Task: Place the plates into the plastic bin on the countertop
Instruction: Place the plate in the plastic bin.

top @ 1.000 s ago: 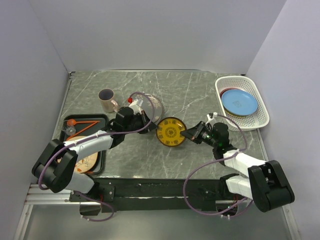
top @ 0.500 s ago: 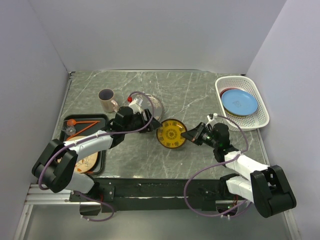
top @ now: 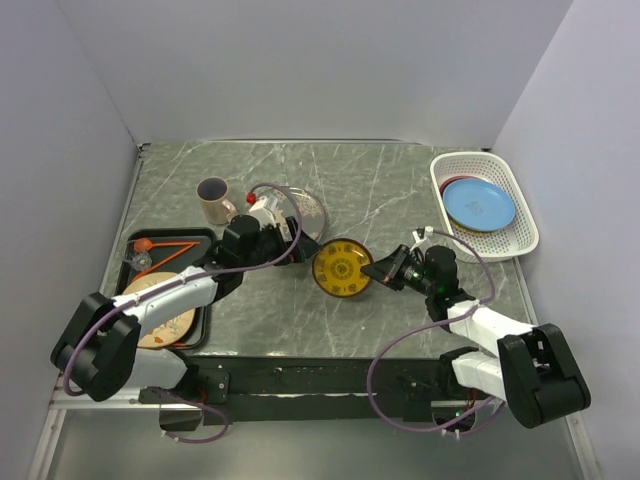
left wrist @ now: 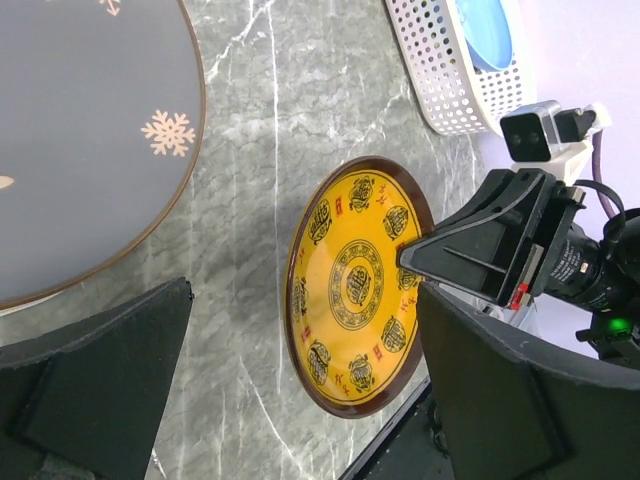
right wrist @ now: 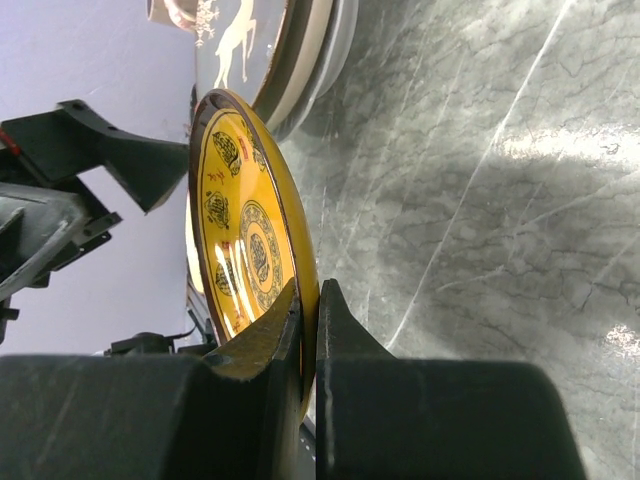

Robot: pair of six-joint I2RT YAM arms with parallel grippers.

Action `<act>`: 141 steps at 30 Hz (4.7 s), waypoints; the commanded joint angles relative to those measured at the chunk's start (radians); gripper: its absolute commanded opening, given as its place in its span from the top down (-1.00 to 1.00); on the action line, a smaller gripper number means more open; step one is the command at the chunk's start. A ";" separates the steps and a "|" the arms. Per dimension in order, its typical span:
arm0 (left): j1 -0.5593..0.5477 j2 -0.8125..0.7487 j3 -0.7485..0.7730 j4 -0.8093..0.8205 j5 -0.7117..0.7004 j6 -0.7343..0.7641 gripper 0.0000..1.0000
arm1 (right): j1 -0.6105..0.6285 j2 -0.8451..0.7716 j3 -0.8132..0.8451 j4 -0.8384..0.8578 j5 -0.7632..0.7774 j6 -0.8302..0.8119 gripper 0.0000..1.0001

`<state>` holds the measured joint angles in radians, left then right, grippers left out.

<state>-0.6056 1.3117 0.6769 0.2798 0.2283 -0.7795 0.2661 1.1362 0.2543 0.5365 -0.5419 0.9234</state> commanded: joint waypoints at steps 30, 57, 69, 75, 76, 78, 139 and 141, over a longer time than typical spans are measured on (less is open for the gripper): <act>-0.003 -0.055 -0.082 0.045 -0.009 0.005 -0.99 | -0.163 0.016 0.138 -0.121 0.005 -0.067 1.00; -0.003 -0.074 -0.114 0.042 0.003 -0.017 -0.99 | -0.473 0.060 0.247 -0.191 -0.109 -0.110 1.00; -0.003 -0.094 -0.135 0.044 0.011 -0.010 -0.99 | -0.590 0.080 0.247 -0.191 -0.113 -0.113 1.00; -0.003 -0.075 -0.128 0.052 0.025 -0.009 -0.99 | -0.657 0.099 0.272 -0.191 -0.135 -0.101 1.00; -0.003 -0.069 -0.126 0.056 0.029 -0.010 -0.99 | -0.665 0.096 0.273 -0.193 -0.136 -0.098 1.00; -0.003 -0.066 -0.126 0.059 0.034 -0.012 -0.99 | -0.683 0.093 0.280 -0.194 -0.133 -0.090 1.00; -0.003 -0.117 -0.109 -0.053 -0.024 0.043 -0.99 | -0.926 0.128 0.284 -0.083 0.180 0.172 1.00; -0.003 -0.117 -0.109 -0.054 -0.021 0.043 -0.99 | -0.924 0.129 0.266 -0.046 0.187 0.190 1.00</act>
<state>-0.6056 1.1927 0.5438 0.2199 0.2176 -0.7631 -0.6525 1.2575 0.5446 0.3614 -0.3820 1.0672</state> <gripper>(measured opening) 0.993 0.078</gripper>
